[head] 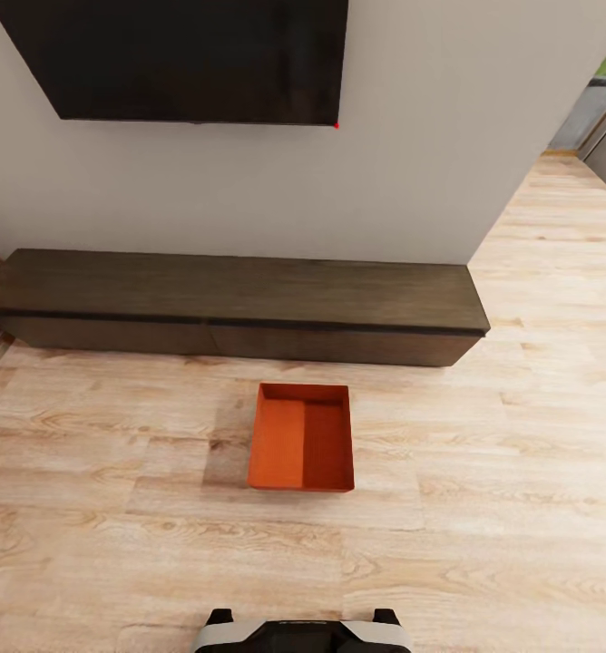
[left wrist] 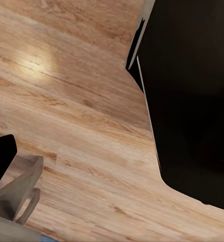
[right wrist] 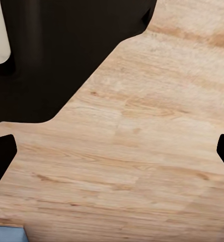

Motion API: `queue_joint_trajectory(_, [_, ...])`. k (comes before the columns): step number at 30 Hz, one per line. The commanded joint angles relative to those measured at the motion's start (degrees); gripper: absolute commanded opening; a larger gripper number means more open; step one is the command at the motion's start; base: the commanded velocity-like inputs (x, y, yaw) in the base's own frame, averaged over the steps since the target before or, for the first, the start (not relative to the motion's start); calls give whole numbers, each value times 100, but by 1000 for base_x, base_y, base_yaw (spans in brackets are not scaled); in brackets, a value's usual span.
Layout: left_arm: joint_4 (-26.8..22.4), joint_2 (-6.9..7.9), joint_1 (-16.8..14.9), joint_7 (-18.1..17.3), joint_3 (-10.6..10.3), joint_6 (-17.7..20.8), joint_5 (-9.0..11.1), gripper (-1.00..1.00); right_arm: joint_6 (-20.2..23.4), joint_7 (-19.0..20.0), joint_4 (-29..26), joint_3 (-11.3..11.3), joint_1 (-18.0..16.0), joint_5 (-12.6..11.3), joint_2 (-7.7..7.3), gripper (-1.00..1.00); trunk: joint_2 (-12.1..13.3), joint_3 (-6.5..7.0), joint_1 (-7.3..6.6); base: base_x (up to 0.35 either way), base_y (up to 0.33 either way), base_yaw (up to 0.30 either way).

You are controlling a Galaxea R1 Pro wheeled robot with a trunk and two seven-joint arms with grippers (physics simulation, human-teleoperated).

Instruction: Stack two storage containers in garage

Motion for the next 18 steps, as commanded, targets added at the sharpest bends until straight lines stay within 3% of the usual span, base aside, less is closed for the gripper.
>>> queue_joint_trajectory(1, [4, -1, -2, 7, 11, -17, 12, 100, -29, -28, 17, -17, -6, 55, 2, 100, -5, -4, 2, 9, 0, 0])
queue_joint_trajectory(18, [4, 8, -2, -2, 11, -17, 12, 100, -23, -26, 17, -24, -6, 49, 9, 100, -5, -4, 2, 177, 0, 0])
